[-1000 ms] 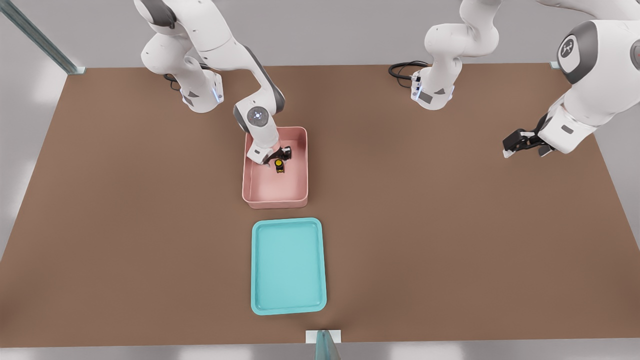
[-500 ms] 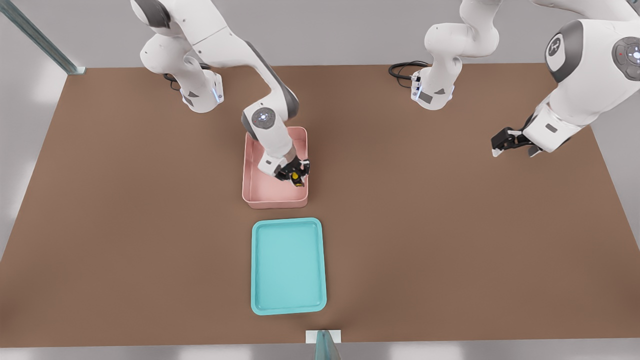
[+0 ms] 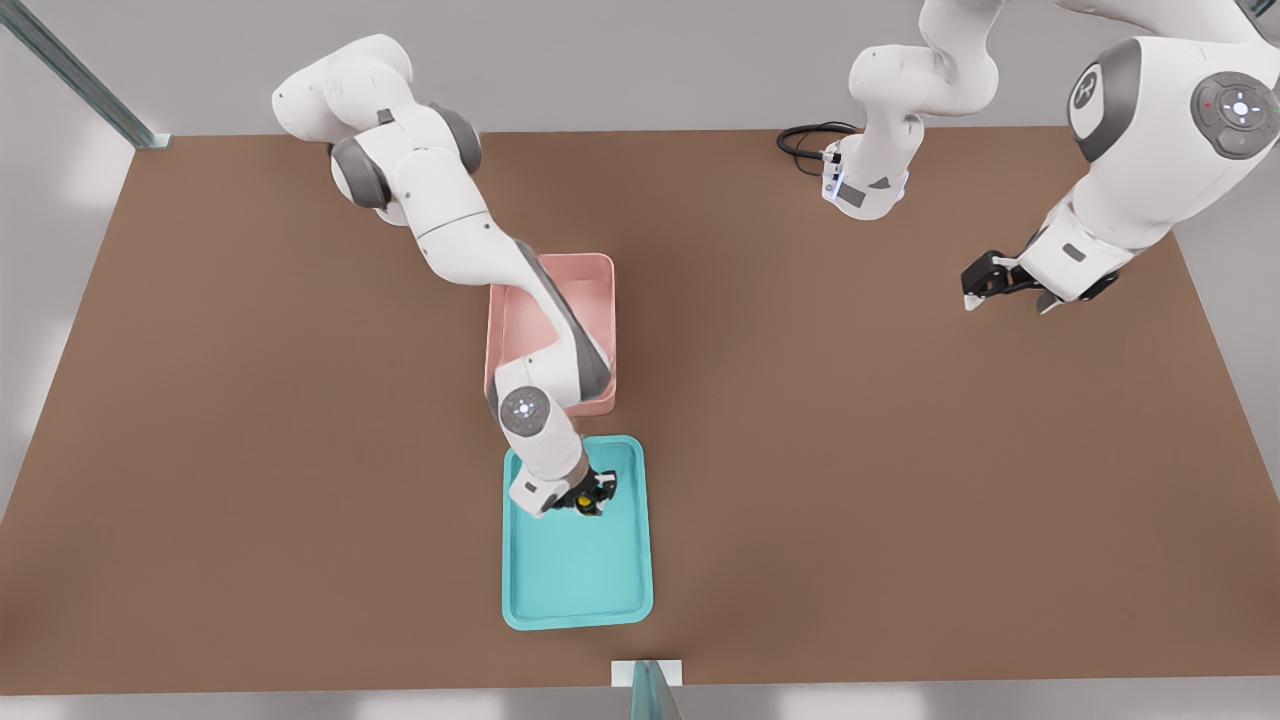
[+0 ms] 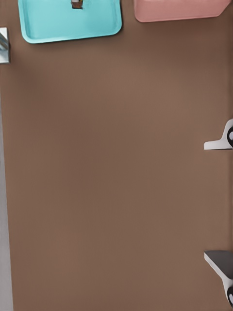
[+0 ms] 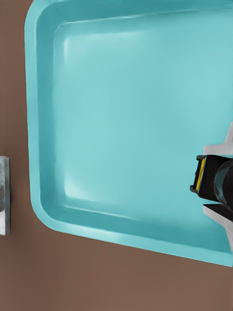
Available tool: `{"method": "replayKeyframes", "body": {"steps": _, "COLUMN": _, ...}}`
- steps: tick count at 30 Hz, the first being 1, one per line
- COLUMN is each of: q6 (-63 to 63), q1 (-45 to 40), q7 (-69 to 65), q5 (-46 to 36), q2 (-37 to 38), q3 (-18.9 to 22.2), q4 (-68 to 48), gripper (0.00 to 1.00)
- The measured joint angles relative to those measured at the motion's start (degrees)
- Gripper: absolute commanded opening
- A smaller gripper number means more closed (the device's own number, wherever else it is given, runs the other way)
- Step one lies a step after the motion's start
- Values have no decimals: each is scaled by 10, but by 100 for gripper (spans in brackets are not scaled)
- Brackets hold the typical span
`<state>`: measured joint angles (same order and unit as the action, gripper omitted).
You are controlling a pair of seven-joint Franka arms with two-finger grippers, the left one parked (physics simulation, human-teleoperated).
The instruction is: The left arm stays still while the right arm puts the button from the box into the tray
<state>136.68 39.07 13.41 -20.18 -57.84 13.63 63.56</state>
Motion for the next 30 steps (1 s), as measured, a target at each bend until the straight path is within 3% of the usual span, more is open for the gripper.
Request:
{"method": "replayKeyframes", "body": {"steps": 1, "q6": -1, "q1": -5, "q7": -7, "q5": -2, "q2": -4, "q3": 0, "q4": -7, "gripper": 100}}
{"method": "replayKeyframes", "body": {"steps": 7, "q6": -73, "q1": -13, "q7": -45, "q5": -6, "q2": 27, "q3": 5, "q4": -69, "gripper": 100}}
{"method": "replayKeyframes", "body": {"steps": 10, "q6": -208, "q1": -29, "q7": -59, "q5": 31, "q2": 162, "q3": 1, "q4": -81, "gripper": 100}}
{"method": "replayKeyframes", "body": {"steps": 13, "q6": -324, "q1": -176, "q7": -77, "q5": 141, "q2": 355, "q3": -115, "q4": 36, "gripper": 100}}
{"method": "replayKeyframes", "body": {"steps": 15, "q6": -376, "q1": -260, "q7": -92, "q5": 179, "q2": 431, "q3": -131, "q4": 106, "gripper": 100}}
{"method": "replayKeyframes", "body": {"steps": 17, "q6": -414, "q1": -280, "q7": -116, "q5": 196, "q2": 441, "q3": -86, "q4": 115, "gripper": 100}}
{"method": "replayKeyframes", "body": {"steps": 19, "q6": -443, "q1": -307, "q7": -143, "q5": 195, "q2": 436, "q3": -67, "q4": 91, "gripper": 100}}
{"method": "replayKeyframes", "body": {"steps": 30, "q6": -519, "q1": -294, "q7": -176, "q5": 140, "q2": 393, "q3": -63, "q4": 11, "gripper": 100}}
